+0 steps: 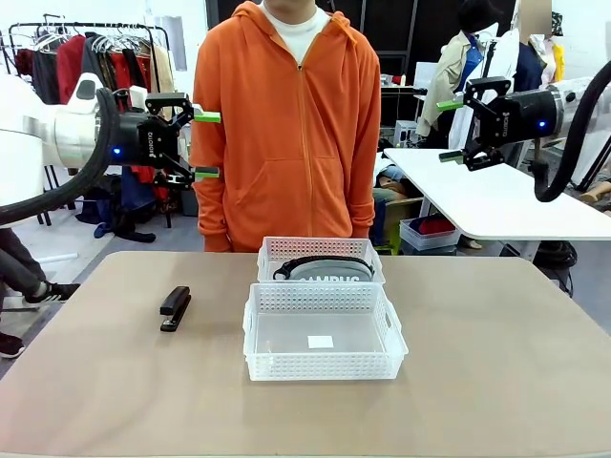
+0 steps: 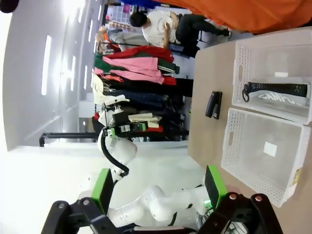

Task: Distribute items into two baskets.
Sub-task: Pick up the Stapler that the person points to.

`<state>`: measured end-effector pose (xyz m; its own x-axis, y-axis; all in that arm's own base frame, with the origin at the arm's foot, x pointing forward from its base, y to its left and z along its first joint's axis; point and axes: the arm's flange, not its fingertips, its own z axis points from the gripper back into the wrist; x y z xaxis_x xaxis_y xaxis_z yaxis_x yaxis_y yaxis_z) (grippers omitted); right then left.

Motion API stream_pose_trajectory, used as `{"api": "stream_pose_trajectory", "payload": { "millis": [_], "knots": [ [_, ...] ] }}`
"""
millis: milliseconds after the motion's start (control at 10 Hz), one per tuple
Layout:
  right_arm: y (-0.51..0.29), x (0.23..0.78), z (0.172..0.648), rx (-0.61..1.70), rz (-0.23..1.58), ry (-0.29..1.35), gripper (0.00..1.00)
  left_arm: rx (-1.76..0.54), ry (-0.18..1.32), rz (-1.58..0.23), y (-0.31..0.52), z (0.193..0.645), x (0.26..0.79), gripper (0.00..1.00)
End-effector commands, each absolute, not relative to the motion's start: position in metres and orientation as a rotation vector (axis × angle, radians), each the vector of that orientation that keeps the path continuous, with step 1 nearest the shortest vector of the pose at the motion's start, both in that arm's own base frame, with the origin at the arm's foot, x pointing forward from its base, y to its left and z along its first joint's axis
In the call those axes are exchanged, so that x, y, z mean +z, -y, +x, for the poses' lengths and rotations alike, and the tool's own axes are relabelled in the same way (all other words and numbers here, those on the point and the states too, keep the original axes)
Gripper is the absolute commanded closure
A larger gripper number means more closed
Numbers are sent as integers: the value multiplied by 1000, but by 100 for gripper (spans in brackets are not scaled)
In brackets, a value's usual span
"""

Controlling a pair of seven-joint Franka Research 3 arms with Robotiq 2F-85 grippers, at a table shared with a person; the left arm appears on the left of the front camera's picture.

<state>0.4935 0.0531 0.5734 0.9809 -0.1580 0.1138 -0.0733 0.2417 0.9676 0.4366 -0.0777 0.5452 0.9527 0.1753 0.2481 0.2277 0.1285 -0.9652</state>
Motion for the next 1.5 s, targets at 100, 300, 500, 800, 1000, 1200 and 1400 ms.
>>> {"api": "stream_pose_trajectory", "payload": {
  "millis": [100, 300, 500, 800, 1000, 1200, 1400],
  "knots": [
    [-57, 562, 488, -19, 1368, 212, 0, -45, 336, -1457, 78, 436, 547, 0],
    [-51, 568, 492, -78, 1337, 201, 0, -45, 336, -1457, 78, 436, 547, 0],
    [-51, 568, 492, -78, 1337, 201, 0, -45, 336, -1457, 78, 436, 547, 0],
    [-51, 568, 492, -78, 1337, 201, 0, -45, 336, -1457, 78, 436, 547, 0],
    [-51, 568, 492, -78, 1337, 201, 0, -45, 336, -1457, 78, 436, 547, 0],
    [-51, 568, 492, -78, 1337, 201, 0, -45, 336, -1457, 78, 436, 547, 0],
    [-51, 568, 492, -78, 1337, 201, 0, -45, 336, -1457, 78, 436, 547, 0]
  ]
}}
